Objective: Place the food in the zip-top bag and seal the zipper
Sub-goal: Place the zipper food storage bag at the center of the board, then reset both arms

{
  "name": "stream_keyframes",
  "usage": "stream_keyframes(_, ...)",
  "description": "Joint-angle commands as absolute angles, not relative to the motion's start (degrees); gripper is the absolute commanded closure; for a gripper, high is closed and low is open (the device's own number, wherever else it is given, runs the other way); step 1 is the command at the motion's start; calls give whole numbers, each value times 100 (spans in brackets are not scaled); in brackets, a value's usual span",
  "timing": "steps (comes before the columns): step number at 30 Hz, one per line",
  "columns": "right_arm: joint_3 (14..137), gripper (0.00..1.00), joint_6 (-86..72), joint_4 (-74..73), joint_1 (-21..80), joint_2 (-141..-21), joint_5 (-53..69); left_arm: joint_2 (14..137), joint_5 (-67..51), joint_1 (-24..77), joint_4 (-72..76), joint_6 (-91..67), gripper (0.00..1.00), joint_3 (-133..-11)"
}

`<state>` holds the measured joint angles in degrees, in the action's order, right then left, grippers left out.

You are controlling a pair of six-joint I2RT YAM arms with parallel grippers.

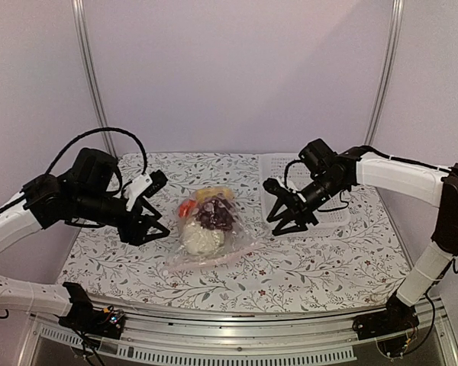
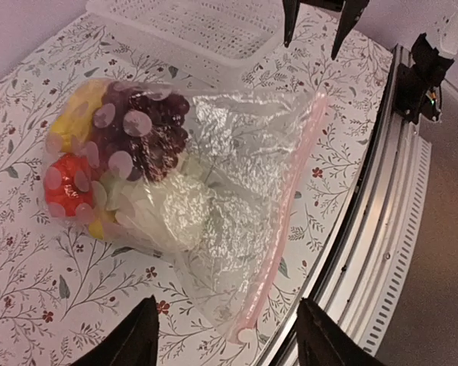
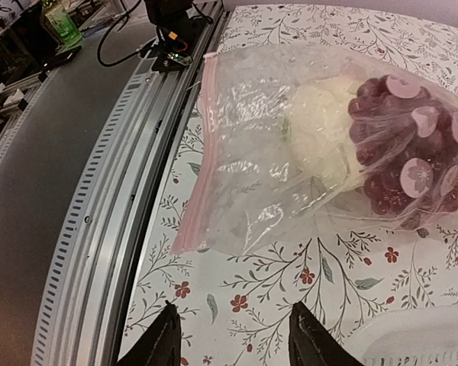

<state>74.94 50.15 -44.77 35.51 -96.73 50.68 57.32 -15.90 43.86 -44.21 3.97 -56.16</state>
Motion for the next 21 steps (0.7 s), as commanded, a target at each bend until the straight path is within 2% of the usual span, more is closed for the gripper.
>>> stream_keyframes(1, 7393, 48, 5363, -4977, 3424, -8672, 4775, 5078, -1093, 4439, -4301, 34, 35, -5974)
stream_keyframes(5, 7352, 41, 4632, -4385, 2944, -8113, 4398, 4695, 777, 4430, -3592, -209, 24, -5871)
stream_keyframes(6, 7339, 36, 4203, -4042, 2738, -8033, 4265, 4659, 1253, 4432, -3432, -246, 22, -5828)
stream_keyframes(7, 7327, 27, 3761, -3586, 2519, -7909, 4113, 4651, 1650, 4432, -3269, -261, 20, -5787)
stream_keyframes(8, 7322, 13, 3439, -3230, 2262, -7844, 4004, 4650, 2015, 4427, -3142, -258, 16, -5765)
stream_keyframes(9, 7309, 3, 2887, -2884, 2017, -7770, 3852, 4668, 2272, 4422, -3006, -238, 14, -5751)
stream_keyframes(11, 7295, 1, 2037, -2269, 1563, -7651, 3509, 4764, 2710, 4412, -2763, -196, 10, -5788)
stream_keyframes(14, 7380, 1, 1002, -1815, 1407, -7562, 2530, 4941, 3128, 4403, -2423, -204, 1, -5895)
stream_keyframes(18, 7397, 1, 720, -1601, 1404, -7433, 1816, 5240, 3783, 4404, -2281, -660, 0, -6096)
stream_keyframes(21, 7236, 1, 692, -1404, 1406, -7229, 1796, 5294, 3788, 4408, -2092, -878, 0, -5991)
